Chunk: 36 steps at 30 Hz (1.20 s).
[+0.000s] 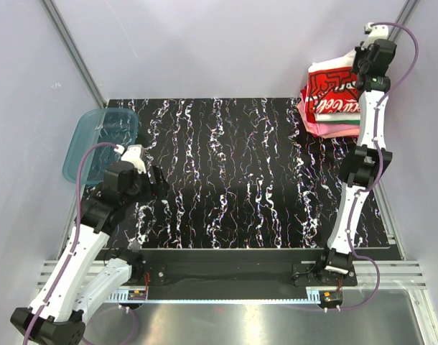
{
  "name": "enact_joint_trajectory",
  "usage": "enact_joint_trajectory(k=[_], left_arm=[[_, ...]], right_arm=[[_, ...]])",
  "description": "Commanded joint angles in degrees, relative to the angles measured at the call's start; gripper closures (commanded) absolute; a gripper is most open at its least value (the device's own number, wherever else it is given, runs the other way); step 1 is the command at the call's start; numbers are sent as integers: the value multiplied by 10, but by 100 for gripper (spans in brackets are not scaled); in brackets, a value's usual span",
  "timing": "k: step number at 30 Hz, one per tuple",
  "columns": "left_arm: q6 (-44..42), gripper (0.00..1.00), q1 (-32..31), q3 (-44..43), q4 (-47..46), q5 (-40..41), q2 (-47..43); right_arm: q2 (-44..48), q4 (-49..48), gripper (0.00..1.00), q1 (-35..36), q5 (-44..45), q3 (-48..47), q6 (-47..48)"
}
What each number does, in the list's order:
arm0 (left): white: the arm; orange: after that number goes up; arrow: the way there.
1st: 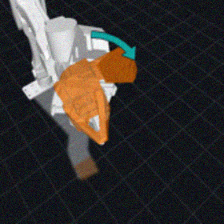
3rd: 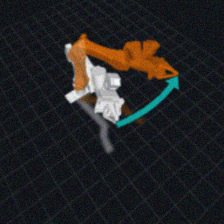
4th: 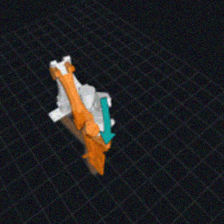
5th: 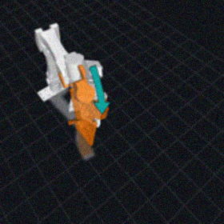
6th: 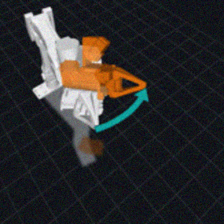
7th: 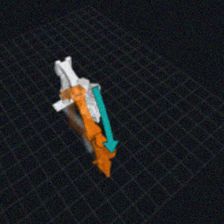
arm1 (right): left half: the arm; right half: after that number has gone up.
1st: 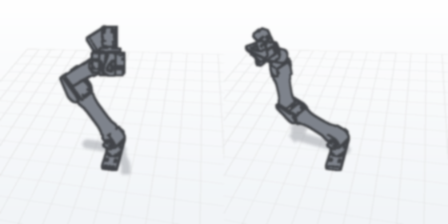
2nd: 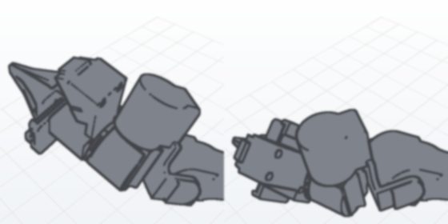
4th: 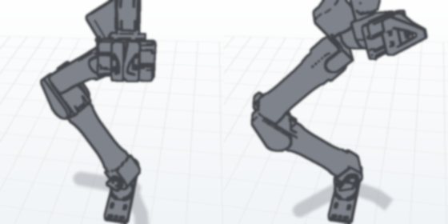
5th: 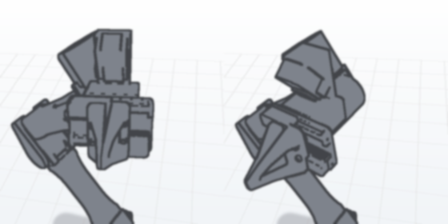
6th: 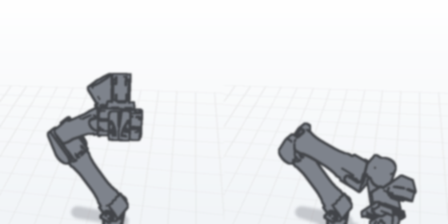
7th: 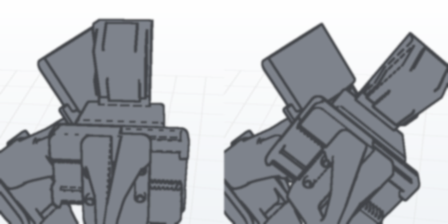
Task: Fold and stack the t-shirts
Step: Neatly place the folded tshirt to the corner, then reset both grippers
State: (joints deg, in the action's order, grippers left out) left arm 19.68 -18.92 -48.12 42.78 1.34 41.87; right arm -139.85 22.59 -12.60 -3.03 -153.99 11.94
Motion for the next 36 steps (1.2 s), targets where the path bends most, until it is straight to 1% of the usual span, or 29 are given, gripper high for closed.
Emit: enact_joint_trajectory(k=[1,4,6,8,12,17,19,25,26,27,30,32,33,36], left_arm=[[-3,12,4,3,-23,2,2],[-3,12,4,2,-19,8,8],[-3,12,4,1,-20,10,11],[-2,12,4,1,-17,14,14],[-1,12,5,1,-17,17,18],[-1,12,5,0,-17,19,23],[0,12,5,1,-17,21,24],[1,12,5,0,-15,23,32],[1,12,5,0,-15,24,33],[1,12,5,0,-15,25,34],[2,12,6,0,-14,26,35],[2,12,6,0,-14,26,34],[1,12,6,0,-16,25,34],[1,12,6,0,-16,26,24]], right_arm=[[-36,-117,100,-24,8,-38,-24],[-57,-188,100,-41,12,-20,-49],[-73,-248,100,-49,4,-7,-57],[-87,-285,100,-58,-14,-3,-68],[-101,-332,100,-75,-38,4,-98],[-120,-416,100,-89,-55,24,-116],[-127,-449,100,-92,-68,30,-138],[-161,-487,99,-92,-100,25,-170],[-166,-488,83,-91,-100,26,-172],[-168,-490,70,-91,-96,26,-176],[-162,-488,13,-92,-74,34,-176],[-143,-488,8,-92,-66,38,-177],[-133,-485,1,-92,-59,40,-178],[-70,-488,0,-92,-46,69,-184]])
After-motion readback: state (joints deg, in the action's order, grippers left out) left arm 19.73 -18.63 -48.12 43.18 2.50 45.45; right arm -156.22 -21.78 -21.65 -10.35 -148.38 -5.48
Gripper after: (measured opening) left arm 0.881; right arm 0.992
